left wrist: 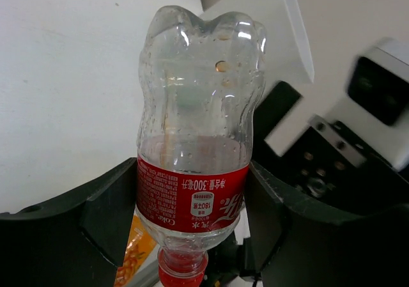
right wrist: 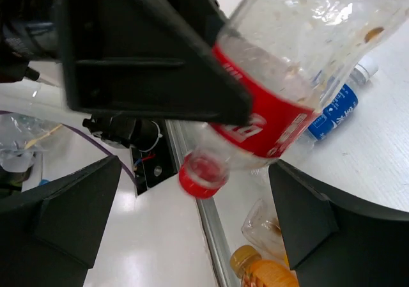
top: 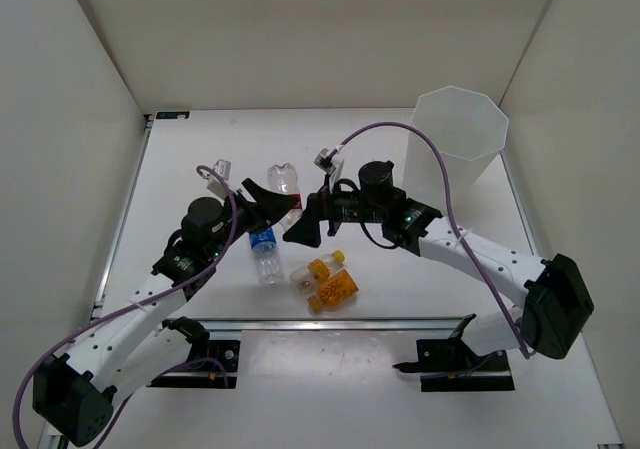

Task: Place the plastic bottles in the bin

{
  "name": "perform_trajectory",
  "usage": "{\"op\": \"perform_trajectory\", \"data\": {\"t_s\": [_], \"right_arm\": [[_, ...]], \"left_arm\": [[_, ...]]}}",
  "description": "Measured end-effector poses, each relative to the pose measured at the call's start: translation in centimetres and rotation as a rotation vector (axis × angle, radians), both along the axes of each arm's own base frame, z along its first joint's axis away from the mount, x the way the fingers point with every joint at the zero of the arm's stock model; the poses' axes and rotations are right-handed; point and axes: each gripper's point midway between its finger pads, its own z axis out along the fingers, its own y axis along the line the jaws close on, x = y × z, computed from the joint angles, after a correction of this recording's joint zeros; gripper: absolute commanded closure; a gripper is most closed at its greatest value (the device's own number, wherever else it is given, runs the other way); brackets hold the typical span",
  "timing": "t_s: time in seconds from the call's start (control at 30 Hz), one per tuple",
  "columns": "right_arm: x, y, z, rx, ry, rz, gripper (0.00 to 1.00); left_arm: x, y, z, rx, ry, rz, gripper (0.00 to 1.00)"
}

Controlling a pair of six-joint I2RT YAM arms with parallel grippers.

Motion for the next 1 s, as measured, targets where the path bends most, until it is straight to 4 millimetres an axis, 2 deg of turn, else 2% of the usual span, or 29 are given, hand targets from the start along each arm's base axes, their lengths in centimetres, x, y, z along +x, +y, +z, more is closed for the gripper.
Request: {"op": "perform_trajectory", "data": {"t_s": [0.13, 0.23, 0.3, 0.37, 0.4, 0.43, 0.47, 0.5, 0.53, 0.6, 0.63, 0.7, 0.73, 1.0], "right_arm": [[1.0, 0.5, -1.4, 0.002, 0.049, -0.021, 0.09], [1.5, 0.8, -1.8, 0.017, 0.074, -0.017, 0.19], [1.6, 1.0, -1.8, 0.024, 0.077, -0.013, 0.33], [1.2, 1.2, -1.7, 0.033, 0.085, 0.013, 0.57], [1.0, 1.2, -1.7, 0.033, 0.087, 0.018, 0.67], [0.9, 1.2, -1.7, 0.034, 0.094, 0.022, 0.72], [1.0, 1.2, -1.7, 0.034, 0.097, 0.021, 0.85], [1.0, 1.2, -1.8, 0.034, 0.097, 0.021, 0.90], [1.0, 1.2, -1.8, 0.034, 0.099, 0.021, 0.97], [0.9, 1.3, -1.7, 0.037, 0.101, 0.023, 1.00], [0.8, 1.3, -1.6, 0.041, 0.099, 0.027, 1.00], [0.5, 1.0, -1.8, 0.043, 0.107, 0.032, 1.00], [0.4, 0.7, -1.9, 0.041, 0.114, 0.028, 1.00], [5.2, -4.7, -1.1, 0.004, 0.098, -0.197, 1.00]], "left_arm": [[-0.8, -0.8, 1.4, -0.040, -0.045, -0.054, 0.86], [-1.3, -1.1, 2.1, -0.073, -0.079, -0.088, 0.85], [-1.4, -1.2, 1.8, -0.085, -0.075, -0.096, 0.83], [-1.6, -1.4, 1.1, -0.078, -0.061, -0.101, 0.81], [-1.6, -1.4, 0.9, -0.074, -0.058, -0.102, 0.72], [-1.6, -1.4, 0.9, -0.072, -0.058, -0.101, 0.69], [-1.6, -1.3, 0.9, -0.069, -0.060, -0.101, 0.66], [-1.6, -1.3, 0.9, -0.067, -0.062, -0.100, 0.63], [-1.6, -1.2, 0.9, -0.067, -0.064, -0.100, 0.50], [-1.8, -1.0, 1.1, -0.065, -0.069, -0.098, 0.34], [-1.8, -0.8, 1.1, -0.060, -0.072, -0.095, 0.33], [-2.0, -0.6, 1.0, -0.044, -0.073, -0.099, 0.19], [-2.1, -0.6, 1.0, -0.029, -0.075, -0.102, 0.02], [-2.7, 0.2, 2.9, 0.051, -0.109, -0.125, 0.01]]}}
